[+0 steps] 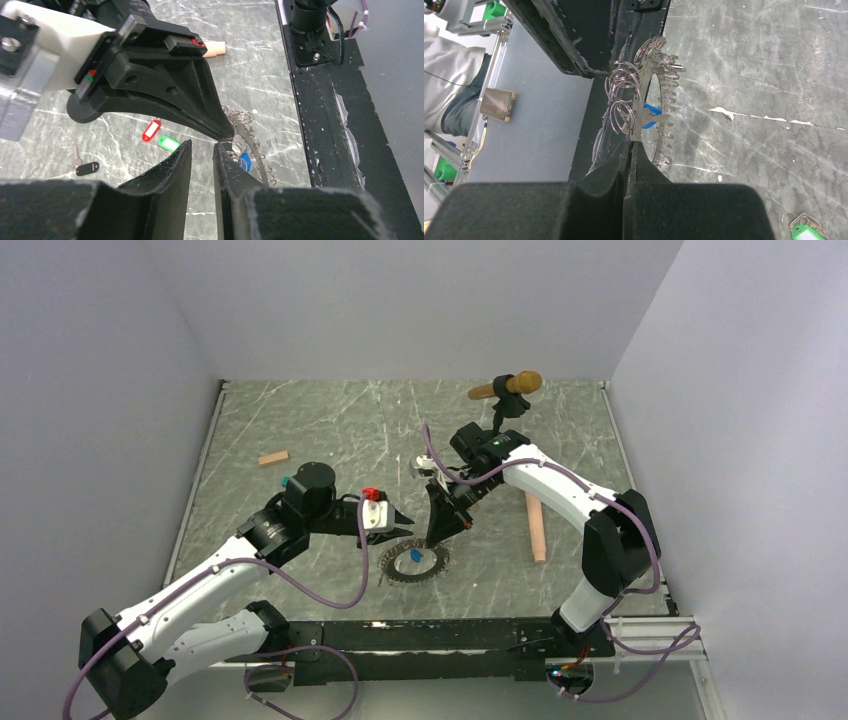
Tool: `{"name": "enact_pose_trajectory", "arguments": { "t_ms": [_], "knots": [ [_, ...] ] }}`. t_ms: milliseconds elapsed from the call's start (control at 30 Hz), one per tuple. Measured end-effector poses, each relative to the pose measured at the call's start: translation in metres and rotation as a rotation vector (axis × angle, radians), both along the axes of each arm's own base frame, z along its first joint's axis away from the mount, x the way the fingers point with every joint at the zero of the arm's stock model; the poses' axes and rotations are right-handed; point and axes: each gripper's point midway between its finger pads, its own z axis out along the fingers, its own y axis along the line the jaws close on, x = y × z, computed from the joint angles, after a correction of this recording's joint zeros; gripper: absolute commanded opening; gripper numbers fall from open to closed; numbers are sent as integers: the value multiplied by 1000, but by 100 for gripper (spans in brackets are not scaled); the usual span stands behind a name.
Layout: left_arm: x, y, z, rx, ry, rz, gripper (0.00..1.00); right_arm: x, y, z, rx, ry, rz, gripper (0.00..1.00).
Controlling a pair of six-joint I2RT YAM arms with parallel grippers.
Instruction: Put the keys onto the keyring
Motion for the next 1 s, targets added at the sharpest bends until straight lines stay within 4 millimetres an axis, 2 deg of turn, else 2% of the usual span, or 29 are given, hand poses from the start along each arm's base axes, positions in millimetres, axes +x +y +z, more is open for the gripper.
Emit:
{"name": "enact_pose_trajectory", "arguments": {
  "t_ms": [667, 1000],
  "knots": [
    [-6, 4, -29, 99, 13, -37, 29, -1, -1, 0, 0, 3, 4, 0],
    [-6, 6, -33, 114, 2, -40, 30, -2, -1, 0, 0, 3, 6, 0]
  ]
}}
